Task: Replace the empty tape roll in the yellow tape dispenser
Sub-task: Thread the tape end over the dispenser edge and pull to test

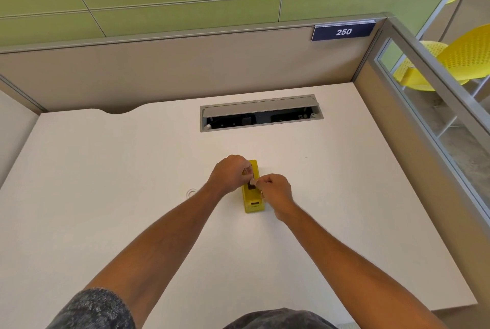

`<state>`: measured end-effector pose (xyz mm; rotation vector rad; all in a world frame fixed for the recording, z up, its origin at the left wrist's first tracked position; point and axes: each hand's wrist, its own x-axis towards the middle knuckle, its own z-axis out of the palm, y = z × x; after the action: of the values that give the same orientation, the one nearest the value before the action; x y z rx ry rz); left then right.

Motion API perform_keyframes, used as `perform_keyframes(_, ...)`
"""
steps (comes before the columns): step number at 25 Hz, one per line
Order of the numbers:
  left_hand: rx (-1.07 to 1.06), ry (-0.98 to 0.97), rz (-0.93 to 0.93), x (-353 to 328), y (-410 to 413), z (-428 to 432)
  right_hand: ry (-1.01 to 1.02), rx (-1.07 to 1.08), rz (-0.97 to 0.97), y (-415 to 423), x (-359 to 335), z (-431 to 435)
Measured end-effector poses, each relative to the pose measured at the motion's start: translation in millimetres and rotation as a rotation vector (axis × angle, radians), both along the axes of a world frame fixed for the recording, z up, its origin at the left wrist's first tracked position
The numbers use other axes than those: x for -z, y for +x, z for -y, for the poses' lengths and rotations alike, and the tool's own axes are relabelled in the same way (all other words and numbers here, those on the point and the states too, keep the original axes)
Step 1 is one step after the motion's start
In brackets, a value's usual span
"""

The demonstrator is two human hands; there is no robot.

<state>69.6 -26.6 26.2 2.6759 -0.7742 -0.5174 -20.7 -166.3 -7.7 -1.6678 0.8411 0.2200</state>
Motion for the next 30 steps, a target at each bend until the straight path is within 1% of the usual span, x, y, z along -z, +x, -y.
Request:
perform_keyframes(2,0.002,0.0,0.006,0,-4,-1,0.234,0.115,-0.065,1,-2,0)
perform_keyframes(3,-0.001,-0.005,0.006,-1,-6,-1,0.321,0.147,-0.092,0,-2,0)
perform_keyframes(7,-0.006,-0.02,0.038,1,-14,-3,0.539,0.204,-0.141,0,0,0)
perform_keyframes(9,-0.009,-0.016,0.063,4,-20,-3,0.606,0.233,-0.143,1,-1,0)
perform_keyframes(17,-0.054,0.0,0.09,8,-36,-2,0.587,0.209,-0.19,-1,-3,1)
perform_keyframes(23,-0.078,0.032,0.053,15,-57,-2,0.537,0.206,-0.202,7,-4,-3)
perform_keyframes(27,-0.145,-0.058,0.027,22,-70,-11,0.479,0.192,-0.215,11,-5,-5)
perform_keyframes(30,-0.249,-0.144,-0.011,24,-78,-19,0.431,0.191,-0.252,10,-1,-8)
